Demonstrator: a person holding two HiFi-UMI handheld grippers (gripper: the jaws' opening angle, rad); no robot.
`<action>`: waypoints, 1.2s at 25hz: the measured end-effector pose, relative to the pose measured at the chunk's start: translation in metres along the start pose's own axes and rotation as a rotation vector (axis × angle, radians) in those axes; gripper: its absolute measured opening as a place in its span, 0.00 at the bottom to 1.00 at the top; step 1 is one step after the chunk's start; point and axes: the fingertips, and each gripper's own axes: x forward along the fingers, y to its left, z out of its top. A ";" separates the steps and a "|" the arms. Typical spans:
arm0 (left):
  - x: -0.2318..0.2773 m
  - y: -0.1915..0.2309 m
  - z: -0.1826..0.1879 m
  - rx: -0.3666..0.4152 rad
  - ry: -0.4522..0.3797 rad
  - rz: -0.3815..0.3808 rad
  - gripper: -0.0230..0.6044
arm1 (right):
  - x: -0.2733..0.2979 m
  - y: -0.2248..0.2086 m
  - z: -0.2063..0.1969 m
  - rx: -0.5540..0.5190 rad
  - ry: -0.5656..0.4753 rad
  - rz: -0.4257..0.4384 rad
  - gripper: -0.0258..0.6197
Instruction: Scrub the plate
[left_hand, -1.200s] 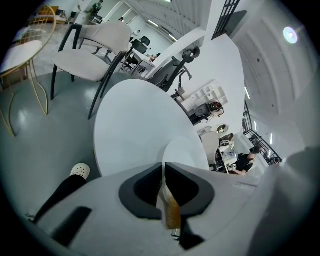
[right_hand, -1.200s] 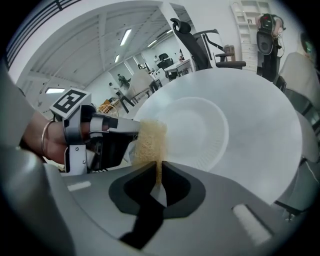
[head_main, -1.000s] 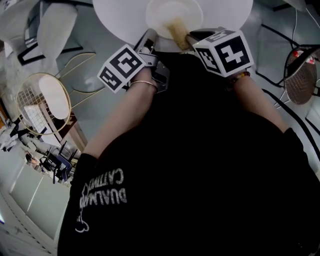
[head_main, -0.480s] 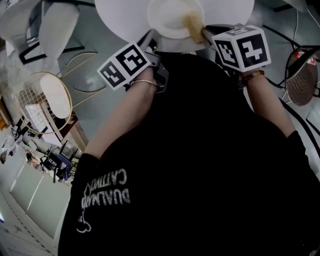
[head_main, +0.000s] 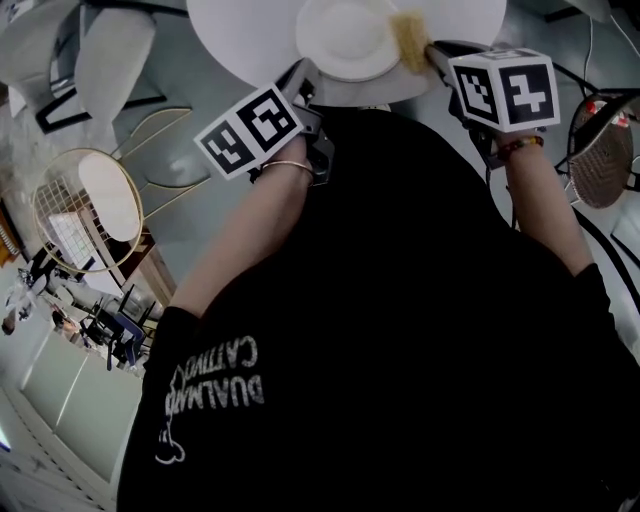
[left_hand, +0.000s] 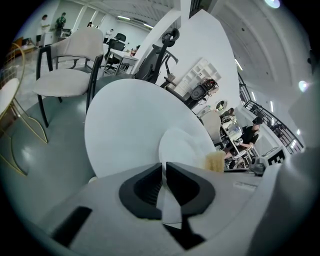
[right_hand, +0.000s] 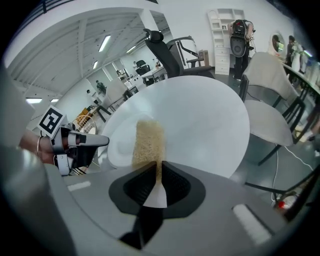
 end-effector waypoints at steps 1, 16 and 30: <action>0.000 0.000 0.000 -0.001 -0.002 -0.001 0.08 | -0.002 -0.004 0.001 0.006 -0.001 -0.012 0.11; 0.001 0.000 0.020 -0.104 0.020 -0.154 0.06 | -0.001 0.022 0.079 0.072 -0.108 0.028 0.10; -0.002 0.025 0.050 -0.176 -0.025 -0.183 0.04 | 0.035 0.136 0.056 0.138 -0.004 0.304 0.10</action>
